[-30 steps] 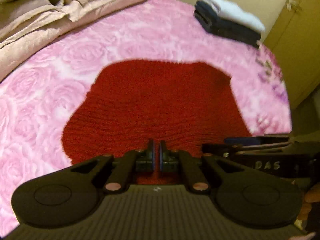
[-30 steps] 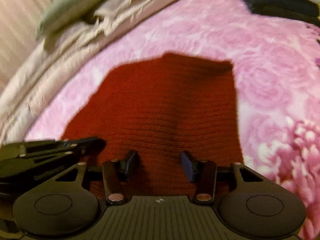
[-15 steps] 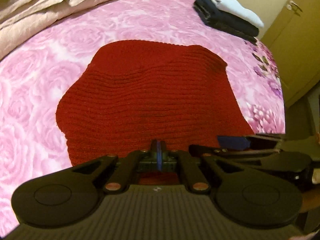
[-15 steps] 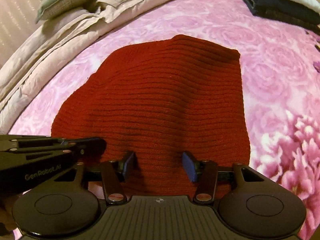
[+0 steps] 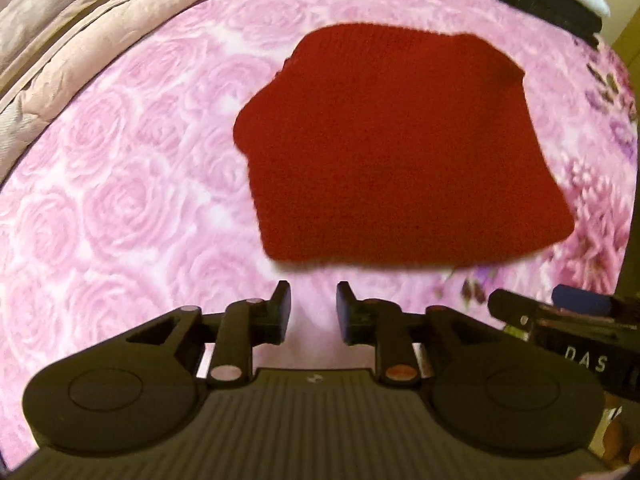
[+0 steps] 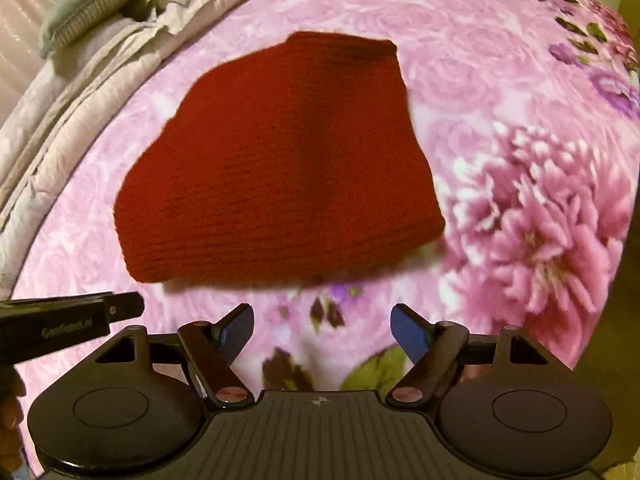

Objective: Fold clothes
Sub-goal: 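Lay the fold flat and open both grippers, then close both grippers on the folded red sweater's edge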

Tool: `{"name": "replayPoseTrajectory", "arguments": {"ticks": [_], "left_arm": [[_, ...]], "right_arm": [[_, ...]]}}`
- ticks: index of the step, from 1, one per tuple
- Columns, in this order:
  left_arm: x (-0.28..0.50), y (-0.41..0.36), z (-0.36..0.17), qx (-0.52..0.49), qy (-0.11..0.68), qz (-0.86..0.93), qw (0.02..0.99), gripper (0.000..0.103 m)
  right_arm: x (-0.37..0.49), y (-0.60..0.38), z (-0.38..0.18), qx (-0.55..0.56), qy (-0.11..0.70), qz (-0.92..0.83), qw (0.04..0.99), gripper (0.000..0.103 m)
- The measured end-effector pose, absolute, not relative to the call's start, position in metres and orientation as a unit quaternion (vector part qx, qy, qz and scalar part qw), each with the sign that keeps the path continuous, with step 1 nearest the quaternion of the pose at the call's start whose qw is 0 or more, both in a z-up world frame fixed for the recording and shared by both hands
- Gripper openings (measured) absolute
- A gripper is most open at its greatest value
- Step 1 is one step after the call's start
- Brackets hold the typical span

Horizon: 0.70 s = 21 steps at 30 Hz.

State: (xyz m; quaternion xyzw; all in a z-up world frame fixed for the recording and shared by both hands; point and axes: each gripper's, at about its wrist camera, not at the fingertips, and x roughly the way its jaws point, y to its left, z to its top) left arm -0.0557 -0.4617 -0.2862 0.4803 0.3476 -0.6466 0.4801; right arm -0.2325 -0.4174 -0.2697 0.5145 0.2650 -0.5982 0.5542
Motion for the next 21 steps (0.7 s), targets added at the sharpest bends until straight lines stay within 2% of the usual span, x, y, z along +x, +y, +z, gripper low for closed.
{"name": "replayPoseTrajectory", "arguments": {"ticks": [10,15,16,17,21], "left_arm": [[-0.053,-0.470,-0.289,0.483,0.350,-0.646,0.477,0.023],[-0.044,-0.487,-0.281,0.428,0.366,-0.678,0.473,0.019],[-0.041,-0.492,-0.279,0.407,0.369,-0.692,0.468,0.006],[-0.040,-0.497,-0.277,0.386,0.371,-0.707,0.461,0.000],[-0.053,-0.524,-0.275,0.338,0.351,-0.759,0.431,0.000]], "right_arm": [[-0.236,-0.422,-0.268,0.510,0.264,-0.603,0.553,0.078],[-0.239,-0.432,-0.256,0.474,0.227,-0.622,0.580,0.076],[-0.239,-0.435,-0.252,0.458,0.213,-0.624,0.596,0.053],[-0.239,-0.440,-0.251,0.446,0.202,-0.623,0.610,0.025],[-0.232,-0.471,-0.253,0.411,0.187,-0.616,0.645,0.014]]}}
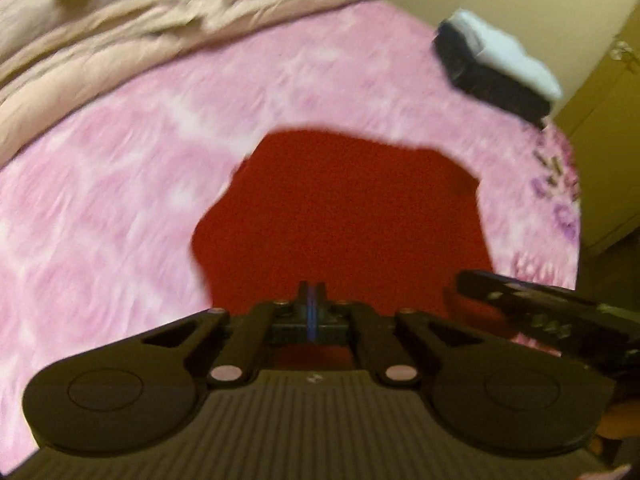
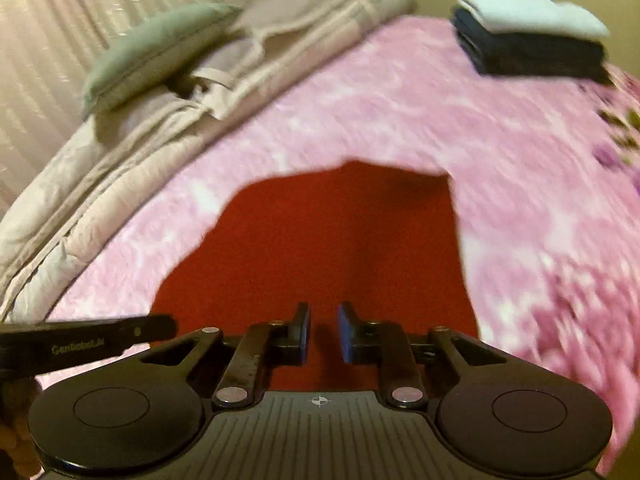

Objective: Fold clothes
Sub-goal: 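Close both grippers on the folded red sweater's edge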

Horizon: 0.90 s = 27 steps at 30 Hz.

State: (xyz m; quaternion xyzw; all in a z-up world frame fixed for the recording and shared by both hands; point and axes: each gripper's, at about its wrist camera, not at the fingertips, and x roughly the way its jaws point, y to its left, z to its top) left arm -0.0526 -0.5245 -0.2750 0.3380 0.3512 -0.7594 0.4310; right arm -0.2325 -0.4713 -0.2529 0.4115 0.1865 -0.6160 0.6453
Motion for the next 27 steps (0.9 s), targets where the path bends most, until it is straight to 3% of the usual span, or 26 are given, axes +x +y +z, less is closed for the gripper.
{"name": "replayPoseTrajectory", "arguments": {"ticks": [5,15,21,27], "left_arm": [[-0.086,-0.559,-0.304,0.351,0.349,-0.778,0.387,0.000],[-0.110,-0.604,-0.340,0.366,0.358,-0.752,0.415,0.000],[-0.095,-0.592,-0.311,0.345,0.358,-0.761,0.417,0.000],[-0.075,-0.545,-0.283,0.325,0.364,-0.773,0.406,0.000]], "right_arm": [[-0.225,-0.511,-0.278,0.382,0.223,-0.607,0.660,0.014],[-0.227,-0.572,-0.317,0.374,0.270,-0.609,0.645,0.012],[-0.257,-0.552,-0.285,0.421,0.192,-0.599,0.654,0.013],[-0.256,-0.501,-0.259,0.427,0.206,-0.594,0.650,0.013]]}}
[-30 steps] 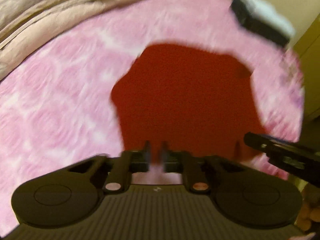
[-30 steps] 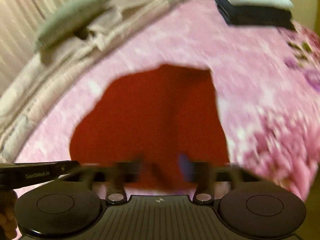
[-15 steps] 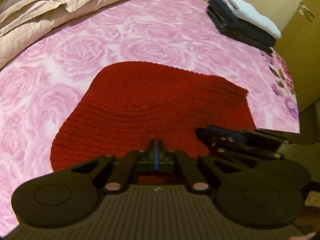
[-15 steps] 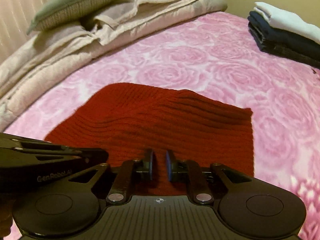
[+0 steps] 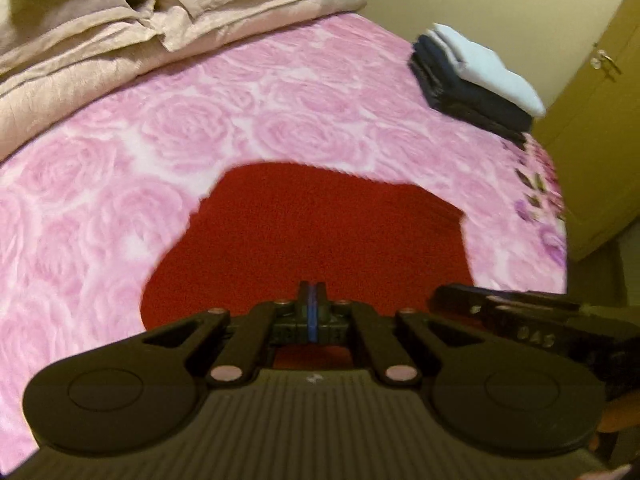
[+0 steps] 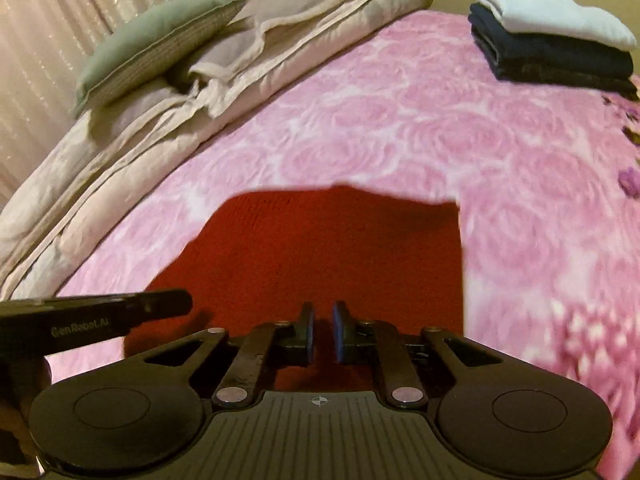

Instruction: Fold clothes

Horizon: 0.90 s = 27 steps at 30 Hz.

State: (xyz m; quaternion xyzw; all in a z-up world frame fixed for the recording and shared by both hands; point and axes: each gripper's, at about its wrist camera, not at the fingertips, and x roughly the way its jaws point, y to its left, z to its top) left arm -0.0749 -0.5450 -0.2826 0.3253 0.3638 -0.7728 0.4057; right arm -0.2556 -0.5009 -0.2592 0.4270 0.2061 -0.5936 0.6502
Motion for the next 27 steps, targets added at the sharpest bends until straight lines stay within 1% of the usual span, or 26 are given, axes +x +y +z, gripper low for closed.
{"name": "replayPoseTrajectory", "arguments": {"ticks": [3,7,11,13,14,15,16,17,18,19,20,27], "left_arm": [[-0.081,-0.531,-0.297,0.345,0.364,-0.770,0.393,0.000],[-0.093,-0.537,-0.325,0.359,0.359,-0.764,0.399,0.000],[-0.098,-0.543,-0.326,0.353,0.377,-0.751,0.412,0.000],[-0.094,-0.539,-0.320,0.352,0.385,-0.742,0.421,0.000],[-0.091,-0.536,-0.312,0.355,0.385,-0.736,0.429,0.001],[-0.087,-0.533,-0.305,0.358,0.385,-0.729,0.437,0.001],[-0.084,-0.530,-0.297,0.361,0.385,-0.723,0.446,0.002],[-0.080,-0.526,-0.290,0.368,0.383,-0.714,0.455,0.008],[-0.076,-0.521,-0.284,0.379,0.379,-0.704,0.466,0.014],[-0.072,-0.515,-0.281,0.392,0.376,-0.692,0.475,0.027],[-0.069,-0.510,-0.279,0.405,0.376,-0.680,0.482,0.030],[-0.056,-0.467,-0.290,0.479,0.398,-0.618,0.480,0.030]], "right_arm": [[-0.242,-0.488,-0.268,0.427,0.220,-0.586,0.653,0.013],[-0.230,-0.494,-0.292,0.412,0.251,-0.598,0.640,0.013],[-0.223,-0.504,-0.305,0.394,0.282,-0.608,0.629,0.013],[-0.232,-0.500,-0.298,0.415,0.262,-0.603,0.629,0.013],[-0.237,-0.497,-0.294,0.426,0.252,-0.602,0.627,0.029],[-0.243,-0.492,-0.287,0.437,0.238,-0.607,0.619,0.059],[-0.248,-0.485,-0.279,0.439,0.230,-0.612,0.616,0.079],[-0.252,-0.477,-0.271,0.441,0.224,-0.616,0.613,0.101],[-0.253,-0.468,-0.266,0.444,0.222,-0.613,0.615,0.102],[-0.254,-0.459,-0.260,0.447,0.220,-0.610,0.616,0.102],[-0.255,-0.451,-0.255,0.451,0.219,-0.608,0.616,0.102],[-0.241,-0.407,-0.271,0.516,0.284,-0.606,0.535,0.102]]}}
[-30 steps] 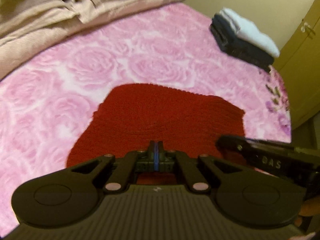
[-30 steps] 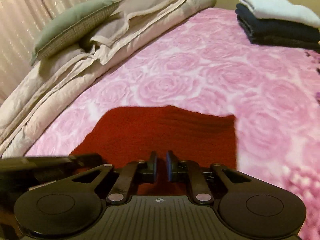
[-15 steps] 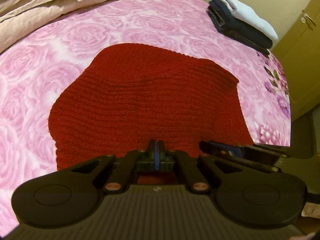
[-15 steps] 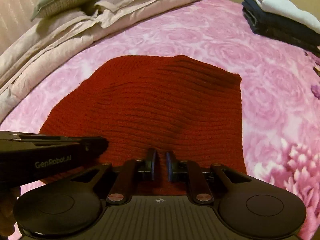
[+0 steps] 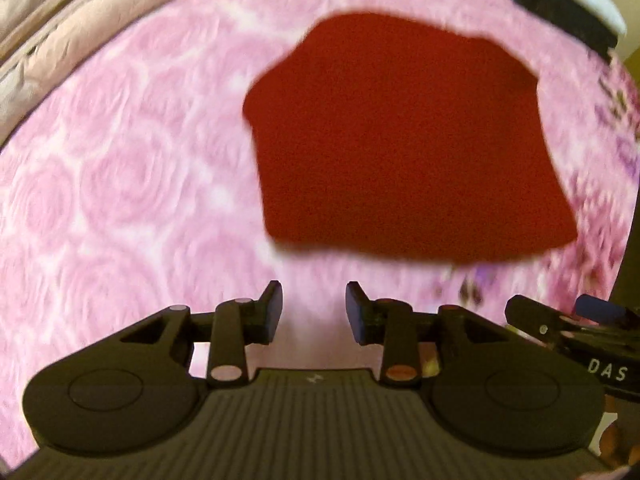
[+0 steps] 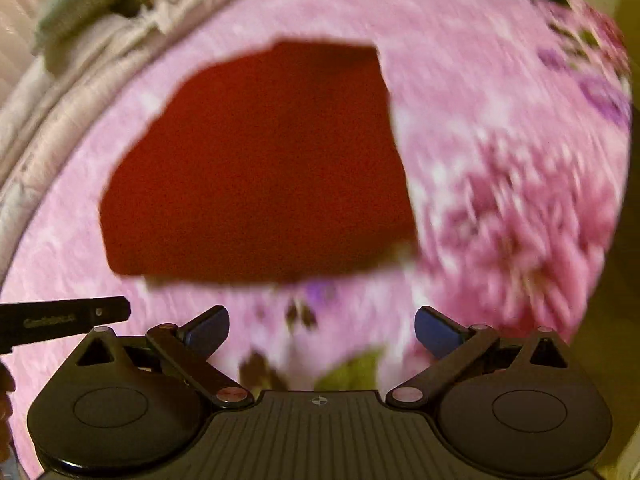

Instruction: Fold clothes

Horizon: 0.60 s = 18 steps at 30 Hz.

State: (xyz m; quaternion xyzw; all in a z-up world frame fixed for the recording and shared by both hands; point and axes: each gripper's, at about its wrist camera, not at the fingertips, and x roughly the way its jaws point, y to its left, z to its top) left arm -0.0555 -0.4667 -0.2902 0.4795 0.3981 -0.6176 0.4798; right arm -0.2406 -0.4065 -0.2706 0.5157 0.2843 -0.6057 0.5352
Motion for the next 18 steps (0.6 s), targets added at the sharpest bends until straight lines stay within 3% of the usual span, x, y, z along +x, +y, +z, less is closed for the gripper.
{"name": "replayPoseTrajectory", "arguments": {"ticks": [18], "left_arm": [[-0.052,-0.445,-0.284,0.495,0.392,-0.613,0.474,0.038]], "right_arm": [[-0.236,-0.385,-0.266,0.520,0.301,-0.616,0.509,0.102]]}}
